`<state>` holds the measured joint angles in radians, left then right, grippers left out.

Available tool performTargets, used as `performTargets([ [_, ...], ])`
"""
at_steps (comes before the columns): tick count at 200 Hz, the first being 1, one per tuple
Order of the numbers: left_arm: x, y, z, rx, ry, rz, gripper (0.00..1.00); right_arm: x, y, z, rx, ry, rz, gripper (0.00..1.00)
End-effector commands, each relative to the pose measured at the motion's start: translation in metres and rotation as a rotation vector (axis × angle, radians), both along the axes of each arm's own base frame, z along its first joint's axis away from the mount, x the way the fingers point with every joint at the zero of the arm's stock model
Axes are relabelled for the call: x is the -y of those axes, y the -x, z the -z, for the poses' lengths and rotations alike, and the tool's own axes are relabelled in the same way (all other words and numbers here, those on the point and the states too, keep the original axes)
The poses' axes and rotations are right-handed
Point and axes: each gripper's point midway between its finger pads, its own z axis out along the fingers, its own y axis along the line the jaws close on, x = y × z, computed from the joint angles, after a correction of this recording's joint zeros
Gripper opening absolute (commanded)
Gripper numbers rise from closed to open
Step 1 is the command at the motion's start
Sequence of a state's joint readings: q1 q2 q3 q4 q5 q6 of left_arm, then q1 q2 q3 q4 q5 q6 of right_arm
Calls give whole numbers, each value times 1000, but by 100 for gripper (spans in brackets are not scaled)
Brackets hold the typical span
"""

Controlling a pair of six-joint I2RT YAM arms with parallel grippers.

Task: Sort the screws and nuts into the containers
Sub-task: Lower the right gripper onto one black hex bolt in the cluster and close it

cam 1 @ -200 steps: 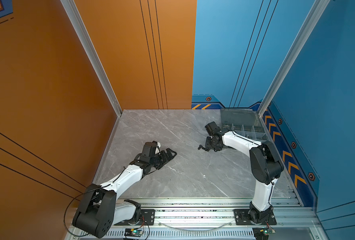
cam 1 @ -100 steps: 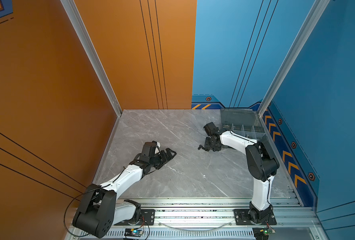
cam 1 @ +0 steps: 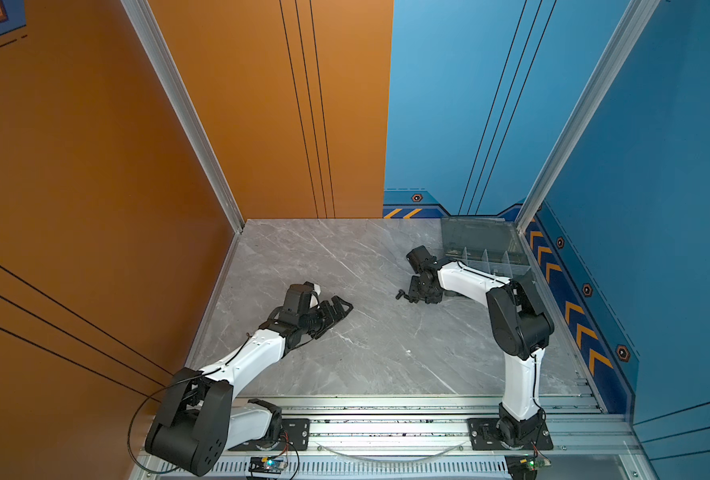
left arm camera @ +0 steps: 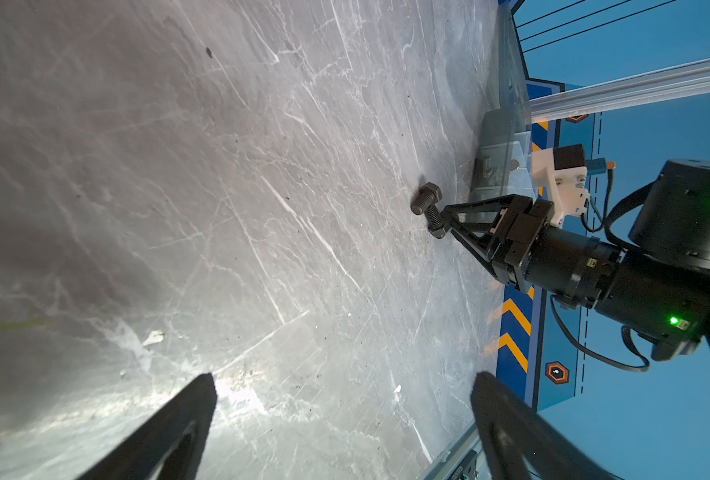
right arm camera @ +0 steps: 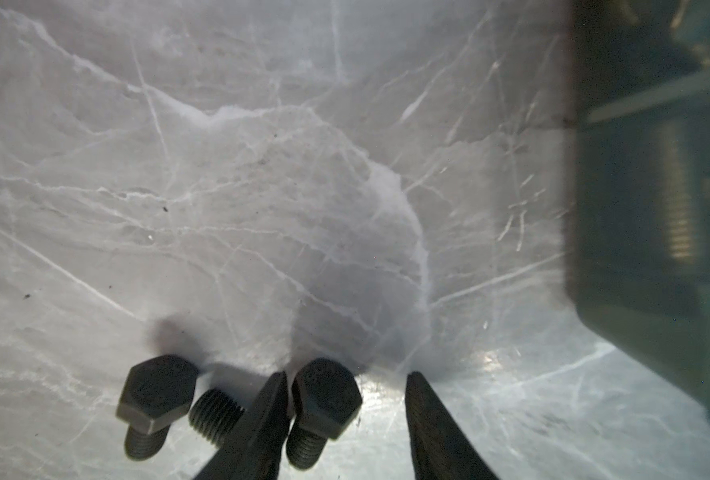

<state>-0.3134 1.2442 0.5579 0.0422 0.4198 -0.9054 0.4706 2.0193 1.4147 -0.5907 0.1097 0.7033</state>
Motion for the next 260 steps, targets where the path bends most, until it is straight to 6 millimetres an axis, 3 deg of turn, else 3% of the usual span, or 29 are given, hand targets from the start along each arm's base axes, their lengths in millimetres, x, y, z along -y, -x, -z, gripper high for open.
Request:
performTargets([
  [1, -2, -3, -2, 13, -6, 1, 98, 1, -5, 4, 0, 19, -8, 48],
  [66, -2, -3, -2, 15, -5, 2, 98, -2, 0, 12, -21, 18, -28, 39],
  [119, -2, -4, -3, 17, -1, 0, 98, -3, 4, 12, -28, 12, -38, 19],
  [154, -1, -5, -3, 17, 2, 2, 98, -2, 2, 3, -10, -9, -45, 12],
  [187, -1, -4, -4, 18, 3, 3, 98, -7, -7, -25, 65, -107, -90, 7],
  [229, -2, -5, -4, 18, 2, 0, 97, 22, -9, -64, 128, -168, -48, 2],
  [260, -2, -4, -3, 18, 3, 1, 97, 66, -7, -86, 171, -223, 40, 2],
])
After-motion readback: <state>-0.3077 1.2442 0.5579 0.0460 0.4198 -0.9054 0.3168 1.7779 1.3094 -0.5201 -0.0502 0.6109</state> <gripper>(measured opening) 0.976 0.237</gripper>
